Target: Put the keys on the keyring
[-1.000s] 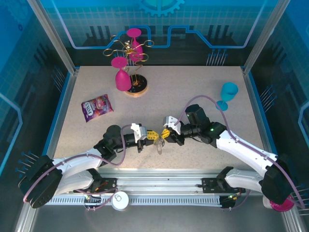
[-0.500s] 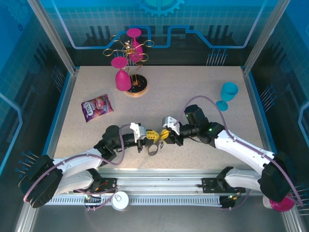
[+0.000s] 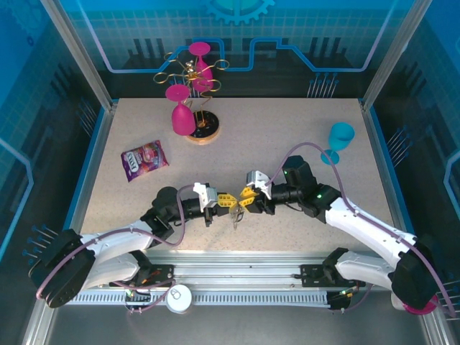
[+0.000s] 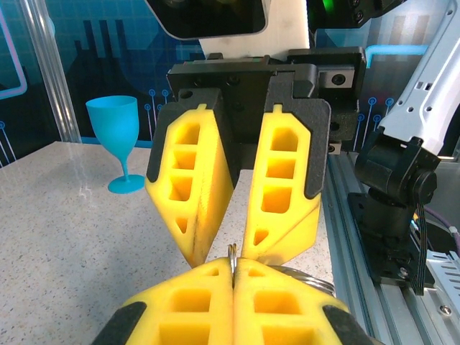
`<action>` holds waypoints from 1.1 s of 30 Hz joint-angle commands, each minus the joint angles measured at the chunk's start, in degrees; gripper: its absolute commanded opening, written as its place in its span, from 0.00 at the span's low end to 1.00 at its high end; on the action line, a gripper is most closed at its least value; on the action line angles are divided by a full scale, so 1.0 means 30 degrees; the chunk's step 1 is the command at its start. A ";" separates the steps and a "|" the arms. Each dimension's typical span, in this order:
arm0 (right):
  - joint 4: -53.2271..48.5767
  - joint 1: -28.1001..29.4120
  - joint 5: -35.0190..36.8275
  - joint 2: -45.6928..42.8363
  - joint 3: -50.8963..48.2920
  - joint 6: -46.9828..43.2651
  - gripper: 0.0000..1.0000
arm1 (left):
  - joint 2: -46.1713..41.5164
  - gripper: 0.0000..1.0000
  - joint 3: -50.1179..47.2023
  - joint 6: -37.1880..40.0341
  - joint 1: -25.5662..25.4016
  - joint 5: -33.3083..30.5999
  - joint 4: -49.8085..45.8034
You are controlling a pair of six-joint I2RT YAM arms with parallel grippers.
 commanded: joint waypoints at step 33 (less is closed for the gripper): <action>-0.9586 0.1767 0.3758 0.3203 0.6221 -0.5580 0.00 | -0.1540 0.23 0.2487 0.3749 -0.0096 -0.1579 -0.9112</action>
